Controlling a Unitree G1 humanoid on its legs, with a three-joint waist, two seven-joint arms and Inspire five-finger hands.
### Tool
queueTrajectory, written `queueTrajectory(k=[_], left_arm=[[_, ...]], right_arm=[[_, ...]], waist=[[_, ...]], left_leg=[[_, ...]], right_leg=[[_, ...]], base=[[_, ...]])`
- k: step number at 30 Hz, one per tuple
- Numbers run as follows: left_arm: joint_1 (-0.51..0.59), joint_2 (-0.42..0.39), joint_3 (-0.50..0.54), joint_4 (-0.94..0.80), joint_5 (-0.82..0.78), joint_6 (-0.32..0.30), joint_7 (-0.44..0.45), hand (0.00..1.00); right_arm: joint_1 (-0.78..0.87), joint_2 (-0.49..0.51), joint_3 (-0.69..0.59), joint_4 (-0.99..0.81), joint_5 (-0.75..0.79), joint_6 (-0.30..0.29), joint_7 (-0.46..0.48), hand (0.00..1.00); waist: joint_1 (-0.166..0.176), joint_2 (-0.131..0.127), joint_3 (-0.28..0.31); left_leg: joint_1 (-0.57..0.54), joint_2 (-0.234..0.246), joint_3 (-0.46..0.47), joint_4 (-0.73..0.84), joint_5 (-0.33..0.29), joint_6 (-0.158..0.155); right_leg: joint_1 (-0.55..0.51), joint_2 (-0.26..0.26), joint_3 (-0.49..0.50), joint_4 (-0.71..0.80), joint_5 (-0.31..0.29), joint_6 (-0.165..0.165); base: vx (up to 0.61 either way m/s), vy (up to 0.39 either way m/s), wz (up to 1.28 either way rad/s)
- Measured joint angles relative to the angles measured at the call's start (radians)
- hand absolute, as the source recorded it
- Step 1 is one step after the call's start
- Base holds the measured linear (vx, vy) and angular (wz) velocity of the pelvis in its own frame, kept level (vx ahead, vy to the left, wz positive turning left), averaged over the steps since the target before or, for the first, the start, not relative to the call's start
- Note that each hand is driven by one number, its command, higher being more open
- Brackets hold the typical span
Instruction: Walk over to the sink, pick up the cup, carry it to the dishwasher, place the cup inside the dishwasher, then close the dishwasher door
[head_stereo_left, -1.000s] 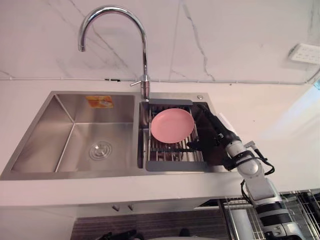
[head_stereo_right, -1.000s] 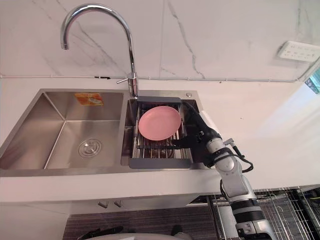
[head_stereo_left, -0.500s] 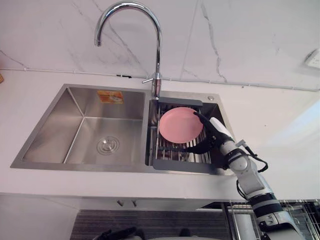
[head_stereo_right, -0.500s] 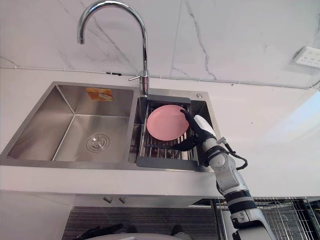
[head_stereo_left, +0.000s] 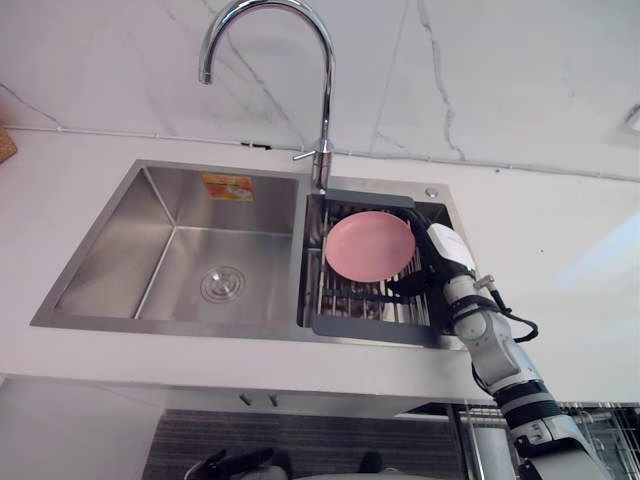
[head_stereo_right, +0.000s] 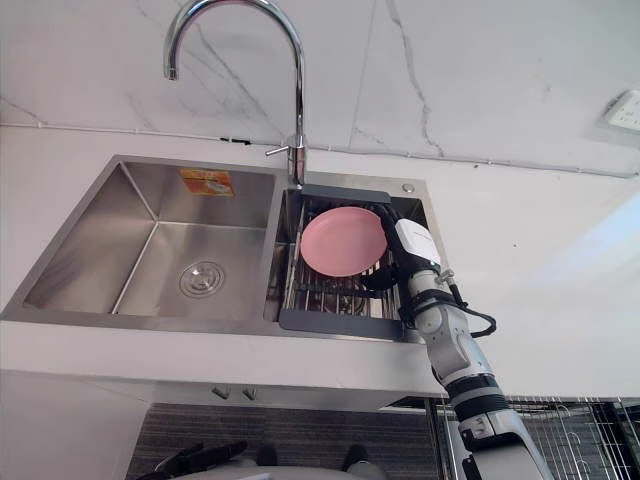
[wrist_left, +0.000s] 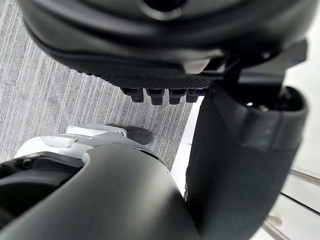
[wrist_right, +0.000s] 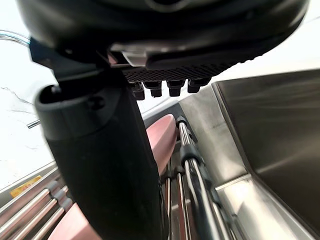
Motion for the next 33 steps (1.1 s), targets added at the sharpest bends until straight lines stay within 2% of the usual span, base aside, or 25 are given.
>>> queueTrajectory(k=[9, 20, 24, 25, 33], left_arm=[[0.001, -0.001, -0.001, -0.007, 0.018, -0.006, -0.009, 1.0], [0.001, 0.0, -0.002, -0.011, 0.028, -0.017, -0.014, 1.0], [0.001, 0.002, -0.003, -0.015, 0.031, -0.017, -0.02, 1.0], [0.001, 0.003, -0.004, -0.016, 0.038, -0.019, -0.021, 1.0], [0.001, 0.004, -0.015, -0.018, 0.075, -0.047, -0.024, 1.0]], right_arm=[[-0.026, -0.001, 0.044, 0.029, -0.145, -0.027, -0.059, 1.0], [-0.058, -0.014, 0.109, 0.093, -0.225, -0.133, -0.152, 1.0], [-0.075, -0.025, 0.164, 0.104, -0.286, -0.157, -0.179, 1.0], [-0.082, -0.027, 0.176, 0.115, -0.311, -0.161, -0.194, 0.0], [-0.092, -0.033, 0.196, 0.125, -0.373, -0.15, -0.259, 0.0]], waist=[[0.006, 0.0, 0.001], [0.009, 0.0, 0.009], [0.026, 0.0, 0.009], [0.03, 0.0, 0.01], [0.038, -0.001, 0.011]], left_leg=[[0.0, -0.004, -0.011, 0.0, 0.002, 0.002], [-0.004, -0.004, -0.022, -0.009, 0.011, 0.01], [-0.005, -0.004, -0.031, -0.011, 0.014, 0.012], [-0.004, -0.004, -0.034, -0.011, 0.015, 0.012], [-0.005, -0.01, -0.04, -0.01, 0.015, 0.011]], right_leg=[[0.0, -0.007, -0.012, 0.013, -0.003, 0.004], [0.0, -0.008, -0.027, 0.014, -0.003, 0.004], [0.0, -0.009, -0.036, 0.017, -0.003, 0.004], [0.0, -0.01, -0.04, 0.023, -0.003, 0.004], [0.0, -0.017, -0.044, 0.03, -0.003, 0.004]], base=[[0.0, 0.0, 0.03], [-0.01, -0.005, 0.03], [0.0, -0.009, 0.06], [0.0, -0.006, 0.11], [0.0, 0.001, 0.03]])
